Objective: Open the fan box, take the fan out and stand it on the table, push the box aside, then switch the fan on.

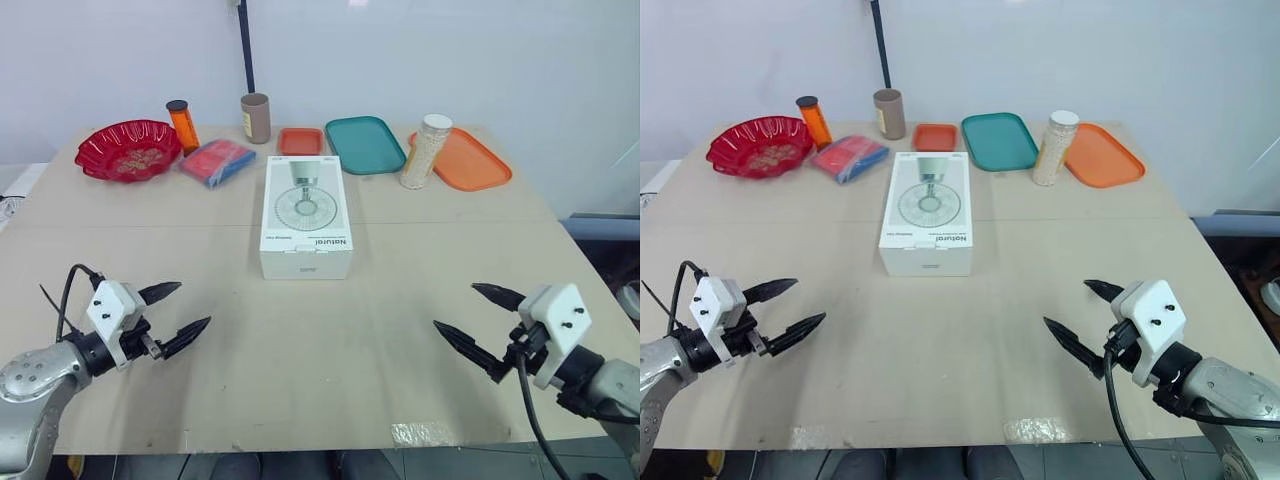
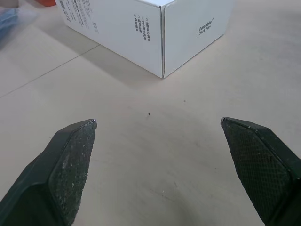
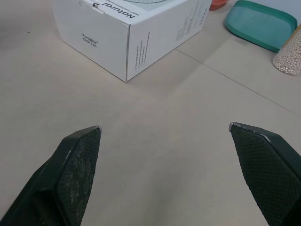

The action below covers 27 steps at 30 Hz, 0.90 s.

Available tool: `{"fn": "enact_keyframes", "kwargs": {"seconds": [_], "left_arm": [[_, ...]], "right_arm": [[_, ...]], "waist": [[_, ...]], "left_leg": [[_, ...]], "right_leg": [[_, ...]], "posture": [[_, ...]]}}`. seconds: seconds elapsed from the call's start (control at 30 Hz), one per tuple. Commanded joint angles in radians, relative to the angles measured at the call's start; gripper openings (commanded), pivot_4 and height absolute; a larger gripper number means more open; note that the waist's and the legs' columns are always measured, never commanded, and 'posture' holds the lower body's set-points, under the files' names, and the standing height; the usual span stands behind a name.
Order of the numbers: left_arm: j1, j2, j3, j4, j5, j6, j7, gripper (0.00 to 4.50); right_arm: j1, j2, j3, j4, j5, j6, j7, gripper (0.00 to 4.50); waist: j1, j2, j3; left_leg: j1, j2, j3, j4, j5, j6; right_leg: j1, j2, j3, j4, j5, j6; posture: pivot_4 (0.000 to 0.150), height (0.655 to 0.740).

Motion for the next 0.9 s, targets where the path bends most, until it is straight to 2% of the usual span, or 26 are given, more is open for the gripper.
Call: {"fn": "enact_keyframes", "kwargs": {"seconds": [0.03,0.07,0.1,0.13,0.2,0.3,0.33,0.4,0.43,0.47,0.57,0.67,0.9], "left_arm": [[-0.085,0.012,-0.011,-0.063,-0.073,0.064,0.011,4.5],[-0.099,0.015,-0.013,-0.063,-0.081,0.072,0.011,4.5],[-0.12,0.018,-0.012,-0.061,-0.094,0.092,0.013,3.95],[-0.136,0.021,-0.012,-0.061,-0.104,0.111,0.017,3.66],[-0.211,0.037,-0.027,-0.046,-0.099,0.14,0.031,2.8],[-0.31,0.033,-0.047,-0.038,-0.101,0.181,0.075,2.25],[-0.346,0.027,-0.062,-0.038,-0.106,0.2,0.085,1.77],[-0.44,0.013,-0.109,-0.029,-0.104,0.251,0.112,1.22],[-0.491,0.002,-0.136,-0.017,-0.091,0.277,0.133,1.22],[-0.534,-0.01,-0.159,-0.003,-0.077,0.299,0.156,0.63],[-0.607,-0.042,-0.212,0.017,-0.054,0.32,0.185,0.04],[-0.68,-0.084,-0.296,0.056,-0.012,0.321,0.19,0.04],[-0.761,-0.152,-0.357,0.114,0.022,0.374,0.25,0.04]], "right_arm": [[-0.023,-0.002,-0.011,-0.018,0.014,-0.012,-0.007,4.46],[-0.024,-0.001,-0.01,-0.019,0.013,-0.012,-0.008,4.46],[-0.025,-0.001,-0.01,-0.02,0.014,-0.012,-0.008,4.5],[-0.027,-0.001,-0.01,-0.019,0.014,-0.011,-0.008,4.5],[-0.029,0.0,-0.01,-0.018,0.012,-0.011,-0.008,4.5],[-0.033,-0.001,-0.006,-0.017,0.01,-0.013,-0.008,4.5],[-0.038,0.0,-0.001,-0.016,0.008,-0.013,-0.011,4.5],[-0.052,0.001,0.012,-0.015,0.003,-0.016,-0.019,4.5],[-0.057,0.002,0.015,-0.016,0.002,-0.017,-0.021,4.5],[-0.062,0.004,0.016,-0.016,0.003,-0.016,-0.025,4.5],[-0.069,0.007,0.02,-0.015,0.0,-0.016,-0.033,4.5],[-0.079,0.009,0.036,-0.017,-0.006,-0.013,-0.043,4.5],[-0.074,0.016,0.047,-0.04,-0.008,-0.006,-0.06,4.5]], "waist": [[0.001,0.0,0.0],[0.0,0.0,0.0],[0.001,0.0,0.0],[0.001,0.0,0.0],[0.001,0.0,0.0],[0.001,0.0,0.0],[0.001,0.0,0.0],[0.001,0.0,0.0],[0.001,-0.001,0.0],[0.001,-0.001,0.0],[0.001,-0.001,0.0],[0.003,-0.002,0.0],[0.0,-0.001,0.001]], "left_leg": [[0.0,0.0,0.0,0.0,0.0,0.0],[0.0,0.0,0.0,0.0,0.0,0.0],[0.0,0.0,0.0,0.0,0.0,0.0],[0.0,0.0,0.0,0.0,0.0,0.0],[0.0,0.0,0.0,0.0,0.0,0.0],[0.0,0.0,0.0,0.0,0.0,0.0],[0.0,0.0,0.0,0.0,0.0,0.0],[0.0,0.0,0.0,0.0,0.0,0.0],[0.0,0.0,0.0,0.0,0.0,0.0],[0.0,0.0,-0.001,0.0,0.0,0.0],[0.0,0.0,0.0,0.0,0.0,0.0],[0.0,-0.001,-0.001,0.001,0.001,-0.001],[0.0,-0.001,-0.001,0.001,0.0,0.0]], "right_leg": [[0.0,0.0,0.0,0.0,0.0,0.0],[0.0,0.0,0.0,0.0,0.0,0.0],[0.0,0.0,0.0,0.0,0.0,0.0],[0.0,0.0,0.0,0.0,0.0,0.0],[0.0,0.0,0.0,0.0,0.0,0.0],[0.0,0.0,0.0,0.0,0.0,0.0],[0.0,0.0,0.0,0.0,0.0,0.0],[0.0,0.0,-0.001,0.0,0.0,0.0],[0.0,0.0,-0.001,0.0,0.0,0.0],[0.0,0.0,-0.001,0.0,0.0,0.0],[0.001,0.0,0.0,0.0,0.0,0.0],[0.001,0.0,-0.001,0.0,0.001,0.001],[0.001,0.0,-0.001,0.0,0.001,0.001]], "posture": [[0.15,0.74],[0.15,0.74],[0.15,0.74],[0.15,0.74],[0.15,0.74],[0.15,0.74],[0.15,0.74],[0.15,0.74],[0.15,0.74],[0.15,0.74],[0.15,0.74],[0.15,0.74],[0.15,0.74]]}}
